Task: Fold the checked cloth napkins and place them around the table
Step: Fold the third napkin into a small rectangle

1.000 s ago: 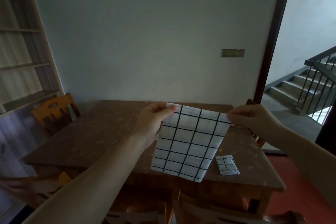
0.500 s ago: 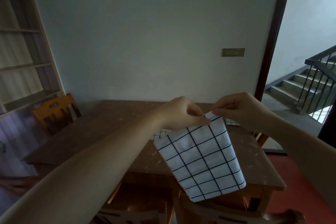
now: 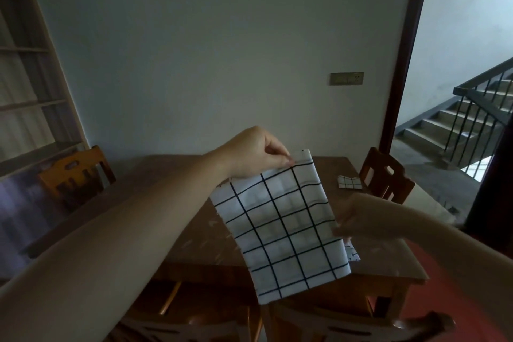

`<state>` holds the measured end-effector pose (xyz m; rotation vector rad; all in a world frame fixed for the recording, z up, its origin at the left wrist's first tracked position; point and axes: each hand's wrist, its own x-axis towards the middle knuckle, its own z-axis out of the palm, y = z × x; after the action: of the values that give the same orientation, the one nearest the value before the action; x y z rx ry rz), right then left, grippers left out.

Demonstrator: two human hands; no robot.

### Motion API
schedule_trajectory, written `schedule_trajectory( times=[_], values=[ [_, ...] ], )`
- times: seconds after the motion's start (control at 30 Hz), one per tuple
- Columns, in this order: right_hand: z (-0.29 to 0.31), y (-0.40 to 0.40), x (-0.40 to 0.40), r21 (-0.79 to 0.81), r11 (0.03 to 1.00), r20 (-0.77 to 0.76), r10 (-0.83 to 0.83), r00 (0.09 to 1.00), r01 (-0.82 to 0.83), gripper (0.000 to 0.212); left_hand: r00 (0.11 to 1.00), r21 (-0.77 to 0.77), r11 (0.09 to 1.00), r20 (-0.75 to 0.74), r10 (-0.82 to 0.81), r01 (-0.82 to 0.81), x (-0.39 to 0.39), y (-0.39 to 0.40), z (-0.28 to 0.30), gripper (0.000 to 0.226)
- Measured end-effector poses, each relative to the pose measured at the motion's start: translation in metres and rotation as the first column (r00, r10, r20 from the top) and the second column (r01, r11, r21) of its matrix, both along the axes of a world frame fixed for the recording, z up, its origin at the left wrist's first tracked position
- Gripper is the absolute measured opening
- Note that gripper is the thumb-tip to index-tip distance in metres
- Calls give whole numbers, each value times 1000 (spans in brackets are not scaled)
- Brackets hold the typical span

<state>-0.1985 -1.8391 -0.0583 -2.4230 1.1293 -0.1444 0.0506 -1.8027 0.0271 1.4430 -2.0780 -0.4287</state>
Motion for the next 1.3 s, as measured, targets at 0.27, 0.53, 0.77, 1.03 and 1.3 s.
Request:
schedule_trajectory(
  times=[0.27,0.53,0.77,1.03,1.3],
  values=[
    [13,-11,11,-14,1000,116,20,993,-19,21,994,-76,997,-105,17,-25,13,-5,0,7],
    [6,-11,-2,97,995,-241,62,968,-39,31,990,-19,999,-137,45,-49,26,-7,-5,14],
    [29,-8,20,3,998,370,-57,927,60,30,974,-34,998,-218,-55,49,20,-11,-5,18],
    [35,-14,-12,264,949,597,-299,745,170,38,727,315,913,-686,31,258,29,4,-66,45],
    [22,-13,-17,388,916,558,-320,766,100,10,836,262,964,-522,169,-31,10,-1,-83,27]
  ],
)
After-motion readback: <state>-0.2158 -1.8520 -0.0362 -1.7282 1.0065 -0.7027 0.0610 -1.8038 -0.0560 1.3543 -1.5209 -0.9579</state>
